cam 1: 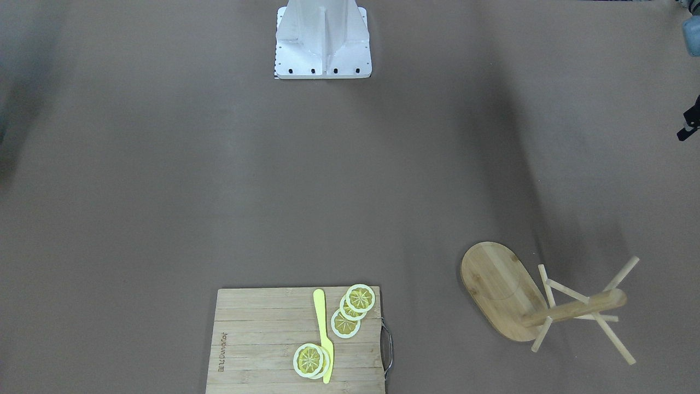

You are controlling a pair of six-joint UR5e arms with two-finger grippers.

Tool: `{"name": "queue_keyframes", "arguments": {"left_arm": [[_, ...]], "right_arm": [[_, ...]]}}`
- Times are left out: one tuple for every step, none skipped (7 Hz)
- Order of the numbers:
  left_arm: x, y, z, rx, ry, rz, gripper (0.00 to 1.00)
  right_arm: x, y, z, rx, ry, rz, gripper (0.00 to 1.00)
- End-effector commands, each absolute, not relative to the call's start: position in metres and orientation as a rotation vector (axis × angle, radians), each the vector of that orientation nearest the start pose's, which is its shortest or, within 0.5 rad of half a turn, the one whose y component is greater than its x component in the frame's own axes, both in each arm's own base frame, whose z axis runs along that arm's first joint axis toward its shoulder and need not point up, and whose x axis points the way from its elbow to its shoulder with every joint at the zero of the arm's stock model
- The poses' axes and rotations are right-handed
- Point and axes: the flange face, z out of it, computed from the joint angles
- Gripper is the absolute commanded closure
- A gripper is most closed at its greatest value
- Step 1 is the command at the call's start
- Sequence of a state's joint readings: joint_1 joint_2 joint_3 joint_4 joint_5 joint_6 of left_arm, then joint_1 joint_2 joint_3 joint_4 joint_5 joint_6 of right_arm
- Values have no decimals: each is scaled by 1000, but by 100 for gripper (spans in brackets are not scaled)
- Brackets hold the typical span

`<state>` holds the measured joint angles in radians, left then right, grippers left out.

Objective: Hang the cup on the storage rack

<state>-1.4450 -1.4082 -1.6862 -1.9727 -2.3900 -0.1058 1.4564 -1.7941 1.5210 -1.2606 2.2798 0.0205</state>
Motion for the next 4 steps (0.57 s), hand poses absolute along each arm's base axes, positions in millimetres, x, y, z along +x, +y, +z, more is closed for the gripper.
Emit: {"name": "queue_keyframes", "arguments": {"left_arm": [[-5, -444, 629, 240, 844, 164, 2], [-6, -444, 629, 240, 844, 163, 2], [-5, -444, 628, 241, 844, 164, 2], [-5, -444, 628, 241, 844, 164, 2]], "right_arm": [[22, -391, 753, -17, -740, -100, 33], [20, -389, 753, -20, -757, -98, 33], [19, -389, 752, -21, -771, -98, 34], [19, -388, 753, -24, -772, -98, 39]]}}
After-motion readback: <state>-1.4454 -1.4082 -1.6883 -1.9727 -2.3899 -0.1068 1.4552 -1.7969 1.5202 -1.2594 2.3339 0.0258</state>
